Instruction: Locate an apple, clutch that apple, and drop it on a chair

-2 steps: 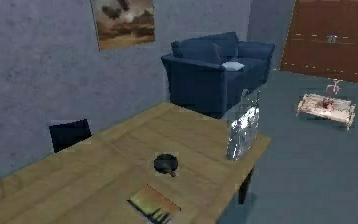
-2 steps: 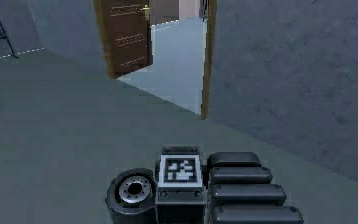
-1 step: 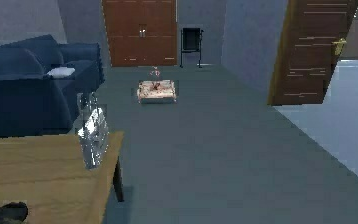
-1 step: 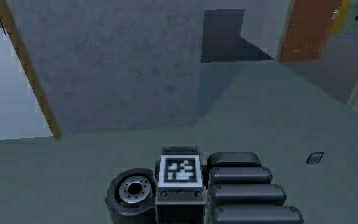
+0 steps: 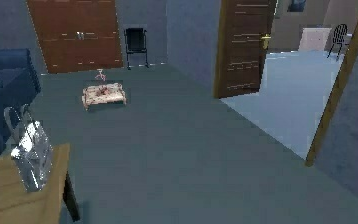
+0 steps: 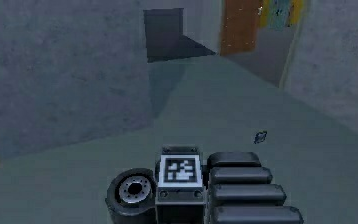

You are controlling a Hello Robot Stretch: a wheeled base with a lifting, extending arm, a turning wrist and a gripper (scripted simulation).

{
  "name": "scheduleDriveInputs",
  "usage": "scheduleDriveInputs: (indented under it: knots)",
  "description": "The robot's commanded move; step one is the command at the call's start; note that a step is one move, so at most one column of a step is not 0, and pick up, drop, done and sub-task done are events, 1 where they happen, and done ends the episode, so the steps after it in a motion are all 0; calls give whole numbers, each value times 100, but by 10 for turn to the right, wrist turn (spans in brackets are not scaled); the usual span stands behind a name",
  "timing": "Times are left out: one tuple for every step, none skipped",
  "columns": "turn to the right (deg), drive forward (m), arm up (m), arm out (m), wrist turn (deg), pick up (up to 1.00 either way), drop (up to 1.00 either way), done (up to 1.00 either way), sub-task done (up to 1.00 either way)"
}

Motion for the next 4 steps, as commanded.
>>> scheduleDriveInputs:
  knots:
    - [-450, 0, 0, 0, 0, 0, 0, 0, 0]
    - [-30, 0, 0, 0, 0, 0, 0, 0, 0]
    - [450, 0, 0, 0, 0, 0, 0, 0, 0]
    - [30, 0, 0, 0, 0, 0, 0, 0, 0]
